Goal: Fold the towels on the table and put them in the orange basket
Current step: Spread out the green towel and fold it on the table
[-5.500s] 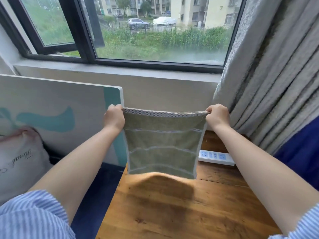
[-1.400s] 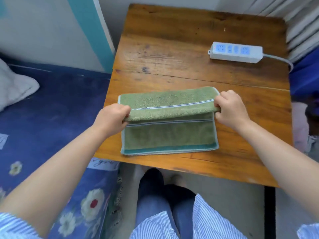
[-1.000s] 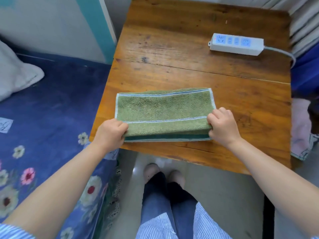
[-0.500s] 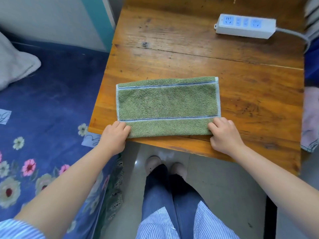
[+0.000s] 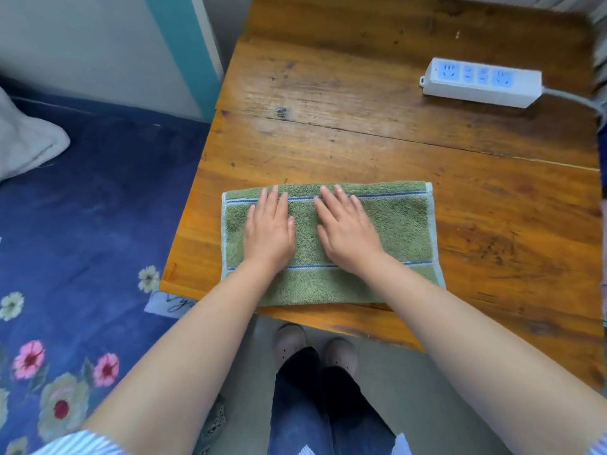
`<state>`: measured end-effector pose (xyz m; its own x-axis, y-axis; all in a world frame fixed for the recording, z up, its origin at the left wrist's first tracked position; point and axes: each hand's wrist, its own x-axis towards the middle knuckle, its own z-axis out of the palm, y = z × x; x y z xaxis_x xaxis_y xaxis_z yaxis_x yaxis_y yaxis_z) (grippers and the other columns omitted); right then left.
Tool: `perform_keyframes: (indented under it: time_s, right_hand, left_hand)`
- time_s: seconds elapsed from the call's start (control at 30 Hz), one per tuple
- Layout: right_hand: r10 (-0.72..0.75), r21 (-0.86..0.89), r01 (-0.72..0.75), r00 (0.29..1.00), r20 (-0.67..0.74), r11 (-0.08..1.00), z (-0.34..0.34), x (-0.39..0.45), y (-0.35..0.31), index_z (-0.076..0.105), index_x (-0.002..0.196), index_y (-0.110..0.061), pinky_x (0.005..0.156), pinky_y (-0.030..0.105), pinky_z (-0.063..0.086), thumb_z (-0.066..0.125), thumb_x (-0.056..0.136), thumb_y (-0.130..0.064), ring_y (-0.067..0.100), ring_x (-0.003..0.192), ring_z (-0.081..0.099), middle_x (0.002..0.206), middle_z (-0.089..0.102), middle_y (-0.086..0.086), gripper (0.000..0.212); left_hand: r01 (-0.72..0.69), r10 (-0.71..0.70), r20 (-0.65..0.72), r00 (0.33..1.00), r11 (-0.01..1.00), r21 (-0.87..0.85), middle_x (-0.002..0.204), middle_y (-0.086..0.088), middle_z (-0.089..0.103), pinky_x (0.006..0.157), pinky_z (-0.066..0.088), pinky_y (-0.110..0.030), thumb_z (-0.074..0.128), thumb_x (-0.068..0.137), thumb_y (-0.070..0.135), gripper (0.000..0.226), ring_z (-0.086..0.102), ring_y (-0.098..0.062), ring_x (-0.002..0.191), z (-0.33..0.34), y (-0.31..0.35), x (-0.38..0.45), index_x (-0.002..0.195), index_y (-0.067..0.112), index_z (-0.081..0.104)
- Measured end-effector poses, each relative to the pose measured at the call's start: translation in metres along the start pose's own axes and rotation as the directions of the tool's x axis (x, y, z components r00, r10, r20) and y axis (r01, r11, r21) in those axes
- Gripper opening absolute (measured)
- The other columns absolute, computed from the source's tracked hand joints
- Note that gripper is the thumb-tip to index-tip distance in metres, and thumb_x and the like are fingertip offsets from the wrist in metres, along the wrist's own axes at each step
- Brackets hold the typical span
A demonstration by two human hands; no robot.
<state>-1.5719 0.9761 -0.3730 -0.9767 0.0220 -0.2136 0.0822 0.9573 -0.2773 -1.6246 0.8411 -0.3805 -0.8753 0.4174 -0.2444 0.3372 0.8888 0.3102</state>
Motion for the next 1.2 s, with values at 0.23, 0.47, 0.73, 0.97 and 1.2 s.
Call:
perform_keyframes:
  time_s: [0.23,0.47,0.73,0.97,1.2]
  right_hand:
    - [0.121,-0.100,-0.116,0.992,0.044,0.988,0.013,0.010,0.040,0.007,0.146,-0.028,0.111,0.029,-0.012,0.024,0.096,-0.043,0.016,0.144,-0.005,0.156,0.000,-0.006,0.054]
    - [0.469,-0.015,-0.469,0.883,0.010,0.883,-0.010,-0.005,0.100,0.008,0.146,-0.020,0.115,0.041,-0.006,0.025,0.097,-0.040,0.021,0.144,-0.005,0.156,0.002,-0.001,0.056]
    - [0.621,0.108,-0.614,0.783,-0.044,0.782,-0.022,-0.039,0.093,0.007,0.146,-0.009,0.115,0.046,-0.002,0.030,0.096,-0.035,0.024,0.144,-0.003,0.156,0.002,0.007,0.060]
    - [0.790,0.151,-0.775,0.604,-0.106,0.614,-0.008,-0.102,0.050,0.036,0.134,-0.005,0.096,0.042,0.020,0.054,0.087,-0.033,0.029,0.124,0.035,0.132,0.048,0.013,0.058]
    - [0.894,0.281,-0.867,0.444,0.062,0.411,0.000,-0.103,0.041,0.050,0.120,-0.006,0.095,0.040,0.028,0.058,0.085,-0.033,0.031,0.118,0.042,0.121,0.053,0.015,0.045]
  left_hand:
    - [0.016,-0.022,0.048,0.999,0.993,0.118,0.157,0.000,0.000,0.115,-0.005,-0.042,0.029,0.094,0.048,0.058,-0.008,-0.024,0.144,0.009,-0.051,0.012,0.146,0.031,0.010]
    - [0.108,-0.111,0.035,0.993,0.992,0.063,0.157,-0.003,-0.003,0.115,-0.002,-0.046,0.032,0.093,0.049,0.061,-0.006,-0.027,0.144,0.002,-0.066,0.016,0.147,0.029,0.012]
    - [0.026,-0.031,0.021,0.999,0.979,0.201,0.157,-0.009,-0.004,0.112,-0.009,-0.049,0.032,0.095,0.045,0.062,-0.010,-0.026,0.144,-0.007,-0.043,0.015,0.147,0.019,0.012]
    - [-0.358,0.359,-0.006,0.933,0.930,0.082,0.146,-0.020,0.033,0.112,0.017,-0.049,0.049,0.088,0.028,0.054,0.025,-0.039,0.137,0.002,0.010,-0.006,0.134,0.000,0.042]
    - [-0.252,0.210,0.188,0.959,0.938,0.239,0.157,-0.006,-0.006,0.108,-0.019,-0.038,0.027,0.091,0.056,0.074,-0.009,-0.023,0.144,0.037,0.016,-0.032,0.148,0.016,0.004]
